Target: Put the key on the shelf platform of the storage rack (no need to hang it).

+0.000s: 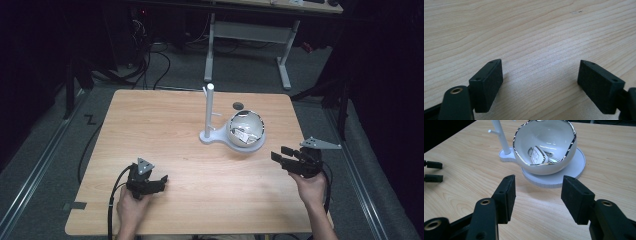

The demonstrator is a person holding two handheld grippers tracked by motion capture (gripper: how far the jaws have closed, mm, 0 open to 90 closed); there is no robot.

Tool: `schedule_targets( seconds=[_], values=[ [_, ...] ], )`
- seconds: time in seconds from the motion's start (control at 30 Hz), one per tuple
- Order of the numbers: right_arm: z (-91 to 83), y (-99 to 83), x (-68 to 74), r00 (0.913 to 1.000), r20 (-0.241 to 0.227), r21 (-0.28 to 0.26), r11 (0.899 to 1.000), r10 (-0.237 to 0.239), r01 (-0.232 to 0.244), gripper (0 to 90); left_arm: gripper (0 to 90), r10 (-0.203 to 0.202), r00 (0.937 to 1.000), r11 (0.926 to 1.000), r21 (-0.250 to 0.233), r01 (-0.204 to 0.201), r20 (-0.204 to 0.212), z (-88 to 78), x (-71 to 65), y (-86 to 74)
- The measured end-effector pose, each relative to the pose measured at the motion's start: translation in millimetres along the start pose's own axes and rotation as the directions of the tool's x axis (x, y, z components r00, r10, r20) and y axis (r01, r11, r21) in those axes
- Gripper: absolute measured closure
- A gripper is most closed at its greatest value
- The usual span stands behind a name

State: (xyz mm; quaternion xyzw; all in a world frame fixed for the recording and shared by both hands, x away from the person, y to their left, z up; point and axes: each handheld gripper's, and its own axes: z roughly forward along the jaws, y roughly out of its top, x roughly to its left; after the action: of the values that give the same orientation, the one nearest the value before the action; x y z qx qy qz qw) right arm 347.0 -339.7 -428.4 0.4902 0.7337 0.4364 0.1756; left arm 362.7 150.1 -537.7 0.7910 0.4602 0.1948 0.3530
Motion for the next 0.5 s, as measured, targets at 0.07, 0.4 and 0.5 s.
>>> schedule_targets(
  seconds=[0.07, 0.4, 0.5],
  values=[
    [2.3, -3.5, 1.3, 1.0, -0.007, 0.003, 1.0, -0.003, 0.003, 45.7, 20.8, 0.001, 1.0, 1.0, 0.001, -0.001, 0.0, -0.1, 0.0, 0.0],
    [19.6, -24.1, 10.8, 0.9994, -0.032, 0.057, 0.998, -0.012, 0.014, 45.8, 20.8, 0.001, 1.0, 1.0, 0.001, -0.001, 0.0, -0.1, 0.0, 0.0],
    [26.5, -29.9, 13.8, 0.9992, -0.038, 0.09, 0.996, -0.01, 0.013, 45.8, 20.8, 0.001, 1.0, 1.0, 0.001, -0.001, 0.0, -0.1, 0.1, 0.0]
  ],
)
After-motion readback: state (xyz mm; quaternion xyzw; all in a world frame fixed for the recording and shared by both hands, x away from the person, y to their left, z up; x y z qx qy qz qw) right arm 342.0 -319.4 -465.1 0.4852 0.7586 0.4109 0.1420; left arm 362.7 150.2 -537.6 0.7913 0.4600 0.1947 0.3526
